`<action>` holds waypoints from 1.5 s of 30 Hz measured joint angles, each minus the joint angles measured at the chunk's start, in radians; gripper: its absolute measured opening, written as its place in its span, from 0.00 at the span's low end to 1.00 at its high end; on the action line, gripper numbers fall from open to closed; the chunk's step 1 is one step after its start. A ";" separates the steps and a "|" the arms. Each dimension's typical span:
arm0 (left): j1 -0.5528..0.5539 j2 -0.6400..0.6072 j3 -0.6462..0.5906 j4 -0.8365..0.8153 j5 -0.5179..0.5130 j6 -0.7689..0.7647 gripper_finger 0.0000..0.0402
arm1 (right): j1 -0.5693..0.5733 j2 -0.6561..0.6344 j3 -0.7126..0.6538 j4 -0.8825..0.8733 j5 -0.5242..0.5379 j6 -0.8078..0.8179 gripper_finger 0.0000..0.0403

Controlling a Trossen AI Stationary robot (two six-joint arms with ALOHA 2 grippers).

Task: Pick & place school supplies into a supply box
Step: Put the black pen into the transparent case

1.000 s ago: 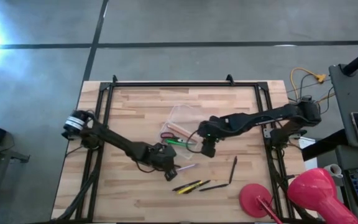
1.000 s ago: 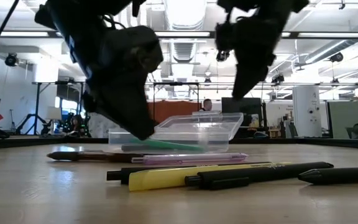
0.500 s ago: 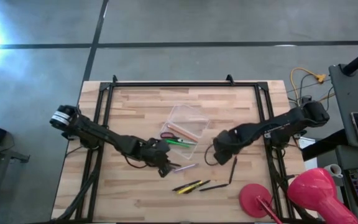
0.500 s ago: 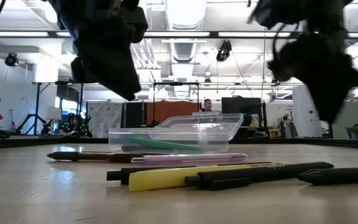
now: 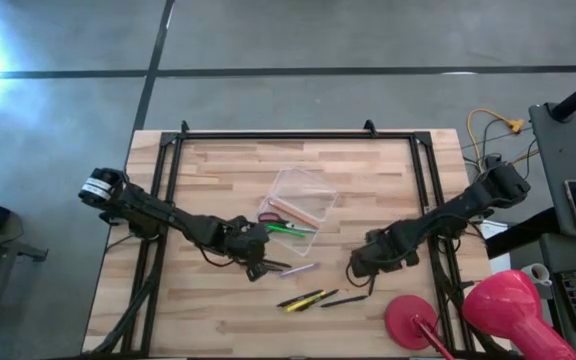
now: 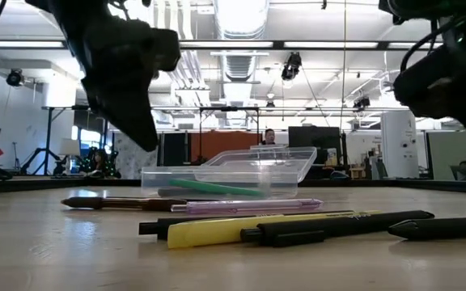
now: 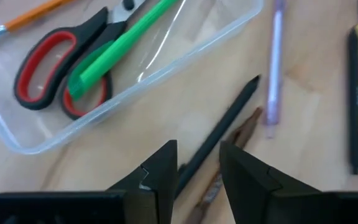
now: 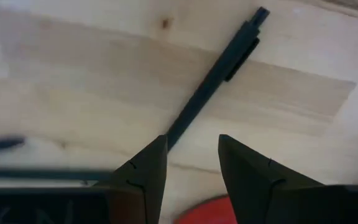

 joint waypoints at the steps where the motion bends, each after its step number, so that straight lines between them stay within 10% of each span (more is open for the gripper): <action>1: 0.004 0.000 -0.004 0.003 0.000 0.015 0.26 | 0.000 0.005 -0.004 0.004 0.004 0.028 0.34; 16: 0.042 -0.047 -0.020 -0.117 0.014 0.123 0.26 | -0.007 0.222 -0.014 0.138 0.008 0.040 0.33; 22: 0.041 -0.095 -0.063 -0.158 0.012 0.099 0.26 | -0.033 0.203 -0.015 0.098 0.087 -0.017 0.17; 29: 0.033 -0.253 -0.204 -0.156 0.011 -0.062 0.26 | -0.065 0.206 0.015 0.093 0.155 -0.233 0.05; 38: -0.002 -0.535 -0.424 0.105 0.011 -0.203 0.26 | -0.129 0.213 0.279 0.189 0.548 -0.643 0.04; 45: -0.007 -0.585 -0.509 0.267 0.012 -0.204 0.26 | -0.301 0.278 0.454 0.288 0.498 -1.068 0.03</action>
